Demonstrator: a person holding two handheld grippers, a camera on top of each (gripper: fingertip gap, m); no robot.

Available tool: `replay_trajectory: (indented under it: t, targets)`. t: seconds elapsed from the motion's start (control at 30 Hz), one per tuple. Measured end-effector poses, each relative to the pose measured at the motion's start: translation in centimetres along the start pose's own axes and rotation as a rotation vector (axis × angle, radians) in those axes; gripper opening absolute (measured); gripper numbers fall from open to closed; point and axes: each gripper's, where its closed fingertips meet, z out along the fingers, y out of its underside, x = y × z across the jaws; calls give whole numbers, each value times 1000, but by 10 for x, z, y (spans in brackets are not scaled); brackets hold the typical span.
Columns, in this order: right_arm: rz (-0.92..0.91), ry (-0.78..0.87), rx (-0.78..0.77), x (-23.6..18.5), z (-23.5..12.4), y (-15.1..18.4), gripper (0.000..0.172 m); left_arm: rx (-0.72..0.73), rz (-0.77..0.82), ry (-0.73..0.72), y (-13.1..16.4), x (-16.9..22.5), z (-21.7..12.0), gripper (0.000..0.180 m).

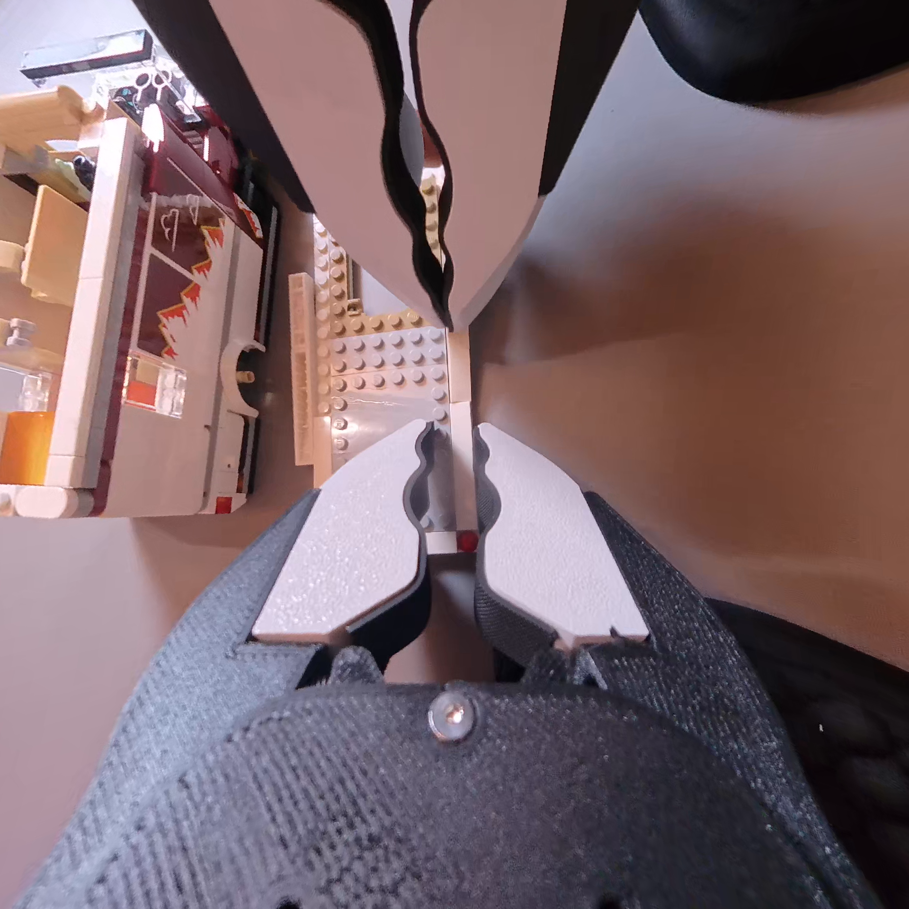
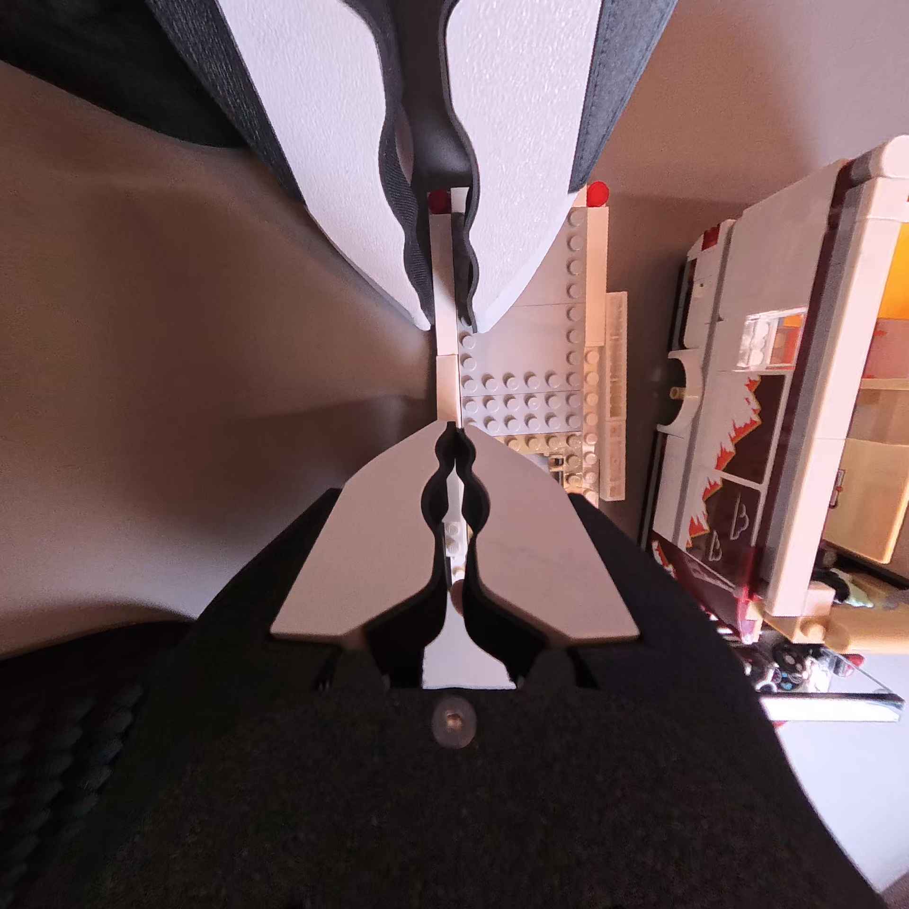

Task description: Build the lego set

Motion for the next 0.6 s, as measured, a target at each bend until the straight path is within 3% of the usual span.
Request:
replay_trajectory:
  t: [0.17,0.2,0.27,0.6]
  targets:
    - [-24,43,75,2,-2,-3,2,4,-4,3,0,0,0,15]
    - [-46,60,100,2,-4,-3,16,5,-5,4,0,0,0,15]
    - [-73,64,138,-1,-11,-3,26,5,-6,4,0,0,0,15]
    - [-289,255,103,2,-7,6,11,9,-13,9,0,0,0,15]
